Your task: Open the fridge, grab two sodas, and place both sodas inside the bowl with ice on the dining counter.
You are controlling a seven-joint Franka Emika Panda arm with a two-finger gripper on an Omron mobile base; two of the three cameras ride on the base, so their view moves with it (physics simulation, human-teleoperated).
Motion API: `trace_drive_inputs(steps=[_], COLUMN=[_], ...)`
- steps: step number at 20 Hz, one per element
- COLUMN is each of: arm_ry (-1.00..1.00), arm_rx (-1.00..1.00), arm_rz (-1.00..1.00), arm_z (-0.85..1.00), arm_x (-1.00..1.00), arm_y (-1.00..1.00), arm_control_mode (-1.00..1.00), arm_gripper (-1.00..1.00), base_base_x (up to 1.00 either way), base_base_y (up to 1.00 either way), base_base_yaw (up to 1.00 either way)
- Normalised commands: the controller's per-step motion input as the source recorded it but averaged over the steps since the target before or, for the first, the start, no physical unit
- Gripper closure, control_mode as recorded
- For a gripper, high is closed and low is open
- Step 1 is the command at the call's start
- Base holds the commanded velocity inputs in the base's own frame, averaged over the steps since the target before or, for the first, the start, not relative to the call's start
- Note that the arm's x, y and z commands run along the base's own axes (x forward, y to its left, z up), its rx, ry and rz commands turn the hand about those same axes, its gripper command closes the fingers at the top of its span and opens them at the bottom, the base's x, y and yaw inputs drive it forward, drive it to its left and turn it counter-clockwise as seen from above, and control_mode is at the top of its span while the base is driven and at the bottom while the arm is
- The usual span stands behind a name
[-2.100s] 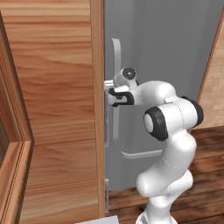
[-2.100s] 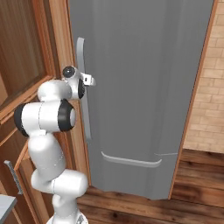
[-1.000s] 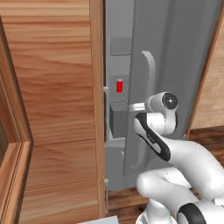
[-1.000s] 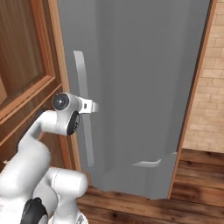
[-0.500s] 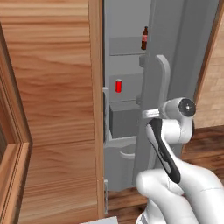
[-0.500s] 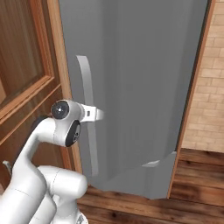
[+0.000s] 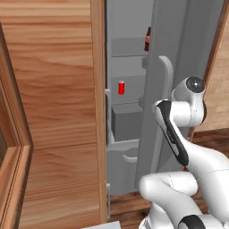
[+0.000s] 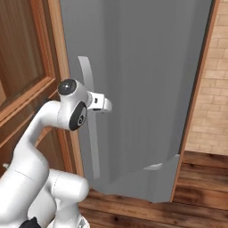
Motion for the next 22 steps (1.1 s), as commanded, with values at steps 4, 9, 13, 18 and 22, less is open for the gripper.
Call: trace_drive_inputs(steps=[4,9,13,18,22], arm_ry=[0.01,0.00,0.00,-0.04,0.00], arm_rx=[0.00,-0.05,-0.12,-0.12,-0.12], arm_rz=[0.00,0.00,0.05,0.03,0.18], arm_z=[0.35,0.70,0.70,0.64,0.34], arm_x=[-0.52,-0.83,-0.64,-0.56,-0.06], arm_y=[-0.27,0.18,0.42,0.21,0.42], arm_control_mode=[-1.00,-1.00,-1.00,-1.00,-1.00], arm_gripper=[-1.00,-1.00,-1.00,-1.00,-1.00], base_base_x=[0.00,0.00,0.00,0.00,0.00], base_base_y=[0.00,0.00,0.00,0.00,0.00], base_base_yaw=[0.00,0.00,0.00,0.00,0.00])
